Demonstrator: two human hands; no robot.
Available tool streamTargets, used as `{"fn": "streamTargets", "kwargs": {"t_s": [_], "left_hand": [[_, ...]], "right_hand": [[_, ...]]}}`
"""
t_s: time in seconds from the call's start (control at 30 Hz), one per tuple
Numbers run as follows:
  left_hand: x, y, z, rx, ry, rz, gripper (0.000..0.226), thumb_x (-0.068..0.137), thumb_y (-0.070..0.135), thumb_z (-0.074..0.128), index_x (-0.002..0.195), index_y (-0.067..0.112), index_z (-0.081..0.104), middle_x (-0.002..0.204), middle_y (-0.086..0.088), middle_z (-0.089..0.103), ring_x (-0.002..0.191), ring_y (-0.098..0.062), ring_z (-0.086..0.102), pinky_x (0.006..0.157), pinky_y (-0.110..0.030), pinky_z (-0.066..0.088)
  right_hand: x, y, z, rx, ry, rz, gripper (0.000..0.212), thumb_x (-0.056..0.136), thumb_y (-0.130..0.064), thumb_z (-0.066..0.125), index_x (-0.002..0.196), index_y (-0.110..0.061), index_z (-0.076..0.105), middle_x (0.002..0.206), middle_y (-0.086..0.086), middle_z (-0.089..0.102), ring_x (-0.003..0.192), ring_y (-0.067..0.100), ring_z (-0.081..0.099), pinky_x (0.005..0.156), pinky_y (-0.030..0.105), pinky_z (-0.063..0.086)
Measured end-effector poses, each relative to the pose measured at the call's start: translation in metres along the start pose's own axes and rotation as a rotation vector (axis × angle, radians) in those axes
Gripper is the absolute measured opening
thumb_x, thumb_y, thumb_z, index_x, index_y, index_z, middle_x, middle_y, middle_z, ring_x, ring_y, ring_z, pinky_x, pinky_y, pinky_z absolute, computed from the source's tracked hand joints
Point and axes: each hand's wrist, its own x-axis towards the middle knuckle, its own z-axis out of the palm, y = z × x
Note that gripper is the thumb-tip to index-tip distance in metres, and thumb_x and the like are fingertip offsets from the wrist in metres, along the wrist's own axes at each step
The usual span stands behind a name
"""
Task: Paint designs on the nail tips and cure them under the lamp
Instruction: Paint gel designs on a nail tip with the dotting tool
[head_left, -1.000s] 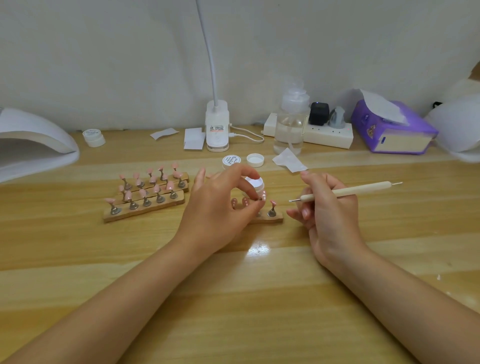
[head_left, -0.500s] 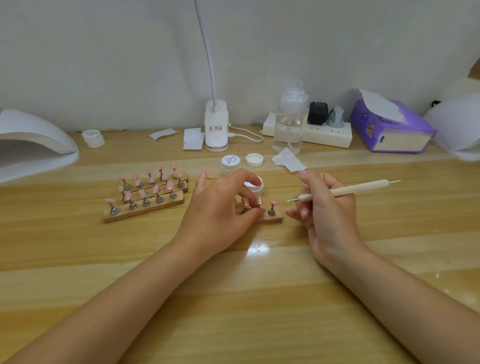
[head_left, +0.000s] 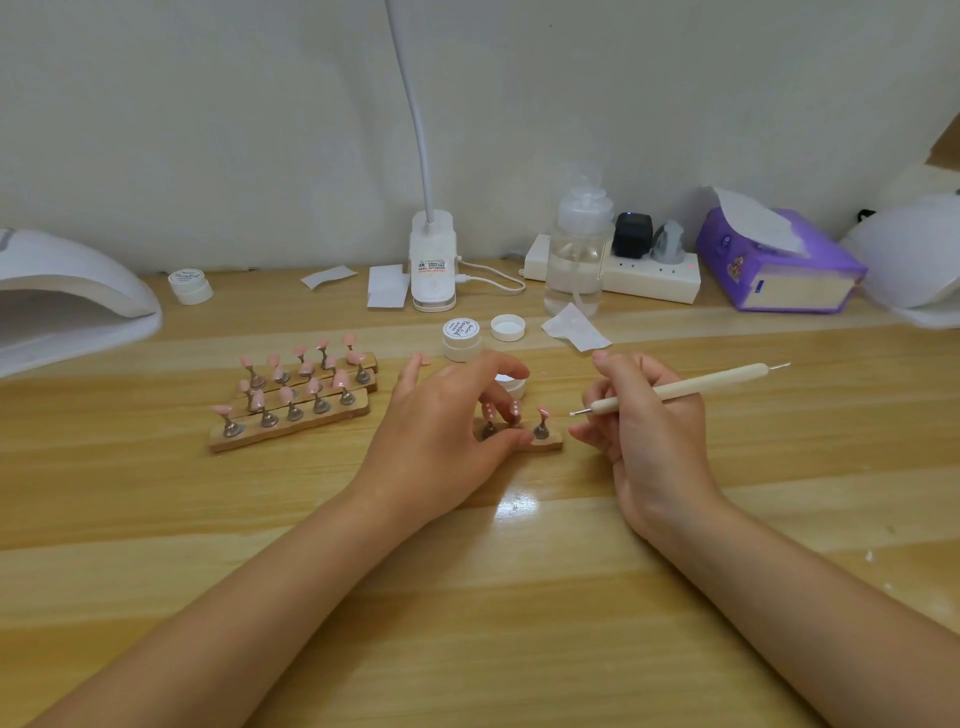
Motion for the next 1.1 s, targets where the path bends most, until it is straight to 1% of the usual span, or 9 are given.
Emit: {"fn": "streamTargets", "kwargs": {"t_s": [0.13,0.3,0.4,0.63,0.7,0.77,0.9,1.0,1.1], "left_hand": [[0.001,0.000,0.000,0.055,-0.015,0.024,0.039,0.075,0.032,0.072,0.109,0.032,0.052,0.079,0.021,0.058,0.083,0.021,0.040,0.108,-0.027,0.007],[0.002,0.004,-0.005,0.081,-0.053,0.015,0.039,0.078,0.030,0.069,0.112,0.033,0.051,0.080,0.022,0.056,0.087,0.003,0.050,0.108,-0.023,0.001],[0.003,0.005,-0.010,0.098,-0.068,0.022,0.041,0.076,0.032,0.069,0.114,0.032,0.052,0.078,0.027,0.052,0.088,0.001,0.052,0.108,-0.023,0.001],[0.012,0.017,-0.008,0.365,-0.082,0.081,0.037,0.075,0.055,0.060,0.105,0.033,0.062,0.109,0.016,0.053,0.114,-0.008,0.040,0.107,-0.034,-0.011],[0.014,0.020,-0.005,0.399,-0.112,0.080,0.033,0.077,0.054,0.058,0.101,0.033,0.063,0.107,0.016,0.051,0.115,-0.009,0.038,0.106,-0.034,-0.013],[0.016,0.020,-0.004,0.391,-0.124,0.074,0.026,0.078,0.051,0.059,0.096,0.032,0.065,0.100,0.016,0.049,0.114,-0.009,0.038,0.106,-0.034,-0.012],[0.018,0.022,-0.005,0.330,-0.152,0.045,0.015,0.079,0.044,0.063,0.087,0.032,0.065,0.090,0.019,0.042,0.112,-0.010,0.039,0.108,-0.034,-0.008],[0.019,0.024,-0.005,0.309,-0.158,0.046,0.007,0.079,0.040,0.064,0.078,0.036,0.059,0.090,0.020,0.043,0.112,-0.010,0.039,0.107,-0.033,-0.008],[0.019,0.025,-0.003,0.302,-0.154,0.057,0.016,0.080,0.036,0.064,0.072,0.038,0.050,0.088,0.020,0.043,0.109,-0.009,0.039,0.107,-0.034,-0.008]], "right_hand": [[0.000,0.000,-0.001,-0.058,-0.015,-0.012,0.046,0.081,-0.004,0.055,0.037,-0.019,0.049,0.050,0.000,0.047,0.037,0.001,0.043,0.042,0.018,0.045],[-0.001,-0.001,-0.001,-0.066,-0.014,-0.020,0.045,0.082,-0.002,0.055,0.043,-0.018,0.043,0.042,-0.003,0.046,0.038,0.002,0.043,0.040,0.017,0.042],[-0.001,-0.001,-0.001,-0.074,-0.012,-0.021,0.044,0.085,-0.007,0.057,0.046,-0.019,0.040,0.038,-0.003,0.043,0.035,0.003,0.040,0.038,0.016,0.040],[-0.002,0.000,-0.001,-0.171,-0.045,-0.062,0.021,0.086,-0.025,0.061,0.072,-0.016,0.047,0.036,-0.007,0.040,0.033,0.007,0.038,0.040,0.017,0.037],[-0.002,0.000,-0.001,-0.177,-0.078,-0.063,0.019,0.085,-0.033,0.059,0.083,-0.017,0.051,0.036,-0.007,0.041,0.033,0.006,0.038,0.039,0.017,0.037],[-0.003,0.000,0.000,-0.173,-0.131,-0.056,0.029,0.082,-0.047,0.053,0.093,-0.020,0.055,0.037,-0.007,0.039,0.033,0.006,0.038,0.038,0.016,0.037],[-0.003,0.000,0.001,-0.229,-0.181,-0.044,0.041,0.073,-0.064,0.036,0.096,-0.036,0.056,0.035,-0.007,0.037,0.034,0.007,0.037,0.041,0.017,0.037],[-0.001,0.001,0.001,-0.238,-0.166,-0.024,0.034,0.081,-0.062,0.032,0.095,-0.038,0.053,0.034,-0.007,0.035,0.032,0.005,0.036,0.041,0.017,0.037],[0.001,0.002,0.000,-0.233,-0.160,-0.007,0.024,0.095,-0.049,0.031,0.093,-0.038,0.052,0.033,-0.007,0.034,0.032,0.004,0.035,0.041,0.018,0.037]]}}
